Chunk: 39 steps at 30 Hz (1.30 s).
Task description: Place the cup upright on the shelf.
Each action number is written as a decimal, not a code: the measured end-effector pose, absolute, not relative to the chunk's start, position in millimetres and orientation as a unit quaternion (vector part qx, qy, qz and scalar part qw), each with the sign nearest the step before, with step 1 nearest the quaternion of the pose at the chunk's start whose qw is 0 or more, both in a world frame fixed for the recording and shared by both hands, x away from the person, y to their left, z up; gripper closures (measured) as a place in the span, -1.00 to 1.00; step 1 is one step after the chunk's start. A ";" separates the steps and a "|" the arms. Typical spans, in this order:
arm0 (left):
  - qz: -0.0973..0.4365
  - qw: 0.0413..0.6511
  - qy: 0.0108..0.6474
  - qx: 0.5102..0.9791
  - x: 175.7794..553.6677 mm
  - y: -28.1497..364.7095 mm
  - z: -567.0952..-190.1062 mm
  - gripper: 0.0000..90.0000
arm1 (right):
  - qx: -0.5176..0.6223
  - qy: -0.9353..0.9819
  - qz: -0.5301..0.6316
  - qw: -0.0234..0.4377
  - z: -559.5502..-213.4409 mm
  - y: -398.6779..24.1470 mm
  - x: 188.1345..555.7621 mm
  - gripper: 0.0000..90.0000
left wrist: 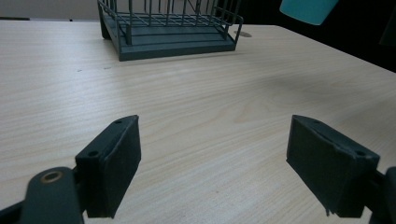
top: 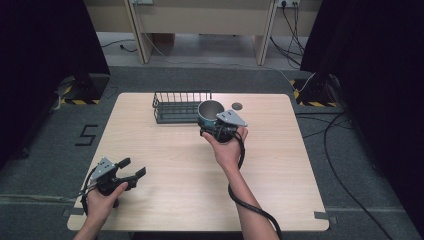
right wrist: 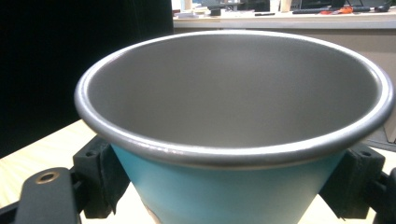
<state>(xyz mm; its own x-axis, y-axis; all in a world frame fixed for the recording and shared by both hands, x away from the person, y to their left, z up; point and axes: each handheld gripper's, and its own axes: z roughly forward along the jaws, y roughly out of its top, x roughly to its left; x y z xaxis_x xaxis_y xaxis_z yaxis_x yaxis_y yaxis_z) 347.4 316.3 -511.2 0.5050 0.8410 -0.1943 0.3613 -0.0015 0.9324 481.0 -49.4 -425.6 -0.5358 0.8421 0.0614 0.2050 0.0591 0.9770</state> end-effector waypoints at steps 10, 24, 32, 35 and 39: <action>0.218 0.548 0.447 0.673 347.5 317.0 -511.1 -0.61 | 0.391 0.669 0.563 0.287 -417.2 -45.2 493.6 -0.62; 0.216 0.551 0.447 0.671 348.1 316.0 -511.4 -0.61 | 0.392 0.670 0.561 0.288 -408.6 -35.2 513.4 -0.62; 0.216 0.550 0.446 0.672 348.3 315.5 -511.4 -0.61 | 0.389 0.671 0.562 0.287 -401.4 -27.1 522.9 -0.62; 0.216 0.550 0.446 0.672 348.4 315.4 -511.5 -0.61 | 0.390 0.671 0.562 0.287 -399.1 -25.0 527.0 -0.62; 0.216 0.551 0.446 0.671 348.4 315.5 -511.3 -0.61 | 0.392 0.671 0.561 0.286 -397.7 -23.1 531.9 -0.62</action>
<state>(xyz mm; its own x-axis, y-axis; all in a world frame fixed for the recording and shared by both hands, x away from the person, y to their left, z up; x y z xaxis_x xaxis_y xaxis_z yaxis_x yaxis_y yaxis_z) 348.4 315.5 -511.3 0.5091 0.8367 -0.2019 0.3611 0.0052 0.9325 531.9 -23.1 -397.7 -0.5296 0.8464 0.0561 0.2040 0.0629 0.9769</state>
